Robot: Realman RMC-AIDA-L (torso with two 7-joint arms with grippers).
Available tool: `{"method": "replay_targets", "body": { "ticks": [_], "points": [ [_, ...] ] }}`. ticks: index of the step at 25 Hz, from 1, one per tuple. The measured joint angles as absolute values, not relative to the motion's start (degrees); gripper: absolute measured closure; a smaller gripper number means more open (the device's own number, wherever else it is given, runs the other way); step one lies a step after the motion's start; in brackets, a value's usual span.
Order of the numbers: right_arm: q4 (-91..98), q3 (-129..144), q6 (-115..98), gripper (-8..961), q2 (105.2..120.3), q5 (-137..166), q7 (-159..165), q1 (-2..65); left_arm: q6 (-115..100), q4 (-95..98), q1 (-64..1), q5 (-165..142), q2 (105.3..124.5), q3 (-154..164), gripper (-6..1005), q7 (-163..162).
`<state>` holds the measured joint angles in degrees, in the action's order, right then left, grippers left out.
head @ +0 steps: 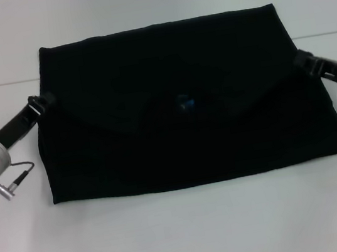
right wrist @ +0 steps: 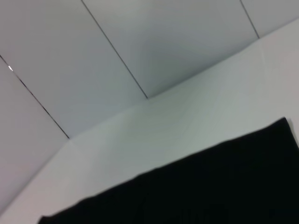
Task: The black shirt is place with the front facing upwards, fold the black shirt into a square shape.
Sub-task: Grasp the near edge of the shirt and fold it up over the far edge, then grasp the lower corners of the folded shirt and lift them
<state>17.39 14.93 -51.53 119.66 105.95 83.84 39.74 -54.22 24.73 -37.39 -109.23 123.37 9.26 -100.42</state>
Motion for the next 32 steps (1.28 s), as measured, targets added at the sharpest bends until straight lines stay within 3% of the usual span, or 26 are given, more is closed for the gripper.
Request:
{"method": "replay_targets", "body": {
  "ticks": [6,9,11,16,22,28,32],
  "points": [
    [15.06,14.73,-50.70,926,119.86,105.80,78.29,40.11,-50.45,22.57,-38.62,-109.32,123.85,11.92,953,-97.65],
    [14.76,14.94,-51.23,920,119.87,105.79,78.02,39.90,-50.35,21.73,-38.87,-109.17,123.91,12.01,897,-96.16],
    [14.70,14.97,-51.60,835,119.88,105.80,78.01,39.60,-49.89,21.38,-38.78,-108.61,123.92,11.73,860,-96.08],
    [15.18,14.16,-55.61,628,119.67,104.80,78.36,37.39,-49.12,21.36,-37.42,-107.75,123.86,11.66,642,-96.98],
    [15.51,13.85,-62.10,375,119.03,99.00,78.03,33.27,-57.10,22.72,-34.10,-108.10,122.62,11.92,515,-99.67],
    [16.92,16.31,-69.08,57,117.35,100.19,78.65,30.13,-69.84,30.87,-29.84,-113.46,121.70,13.00,382,-109.82],
    [17.55,21.16,-74.72,55,115.31,105.13,78.63,28.98,-78.12,36.89,-28.79,-122.66,120.09,13.09,272,-116.75]
  ]
}}
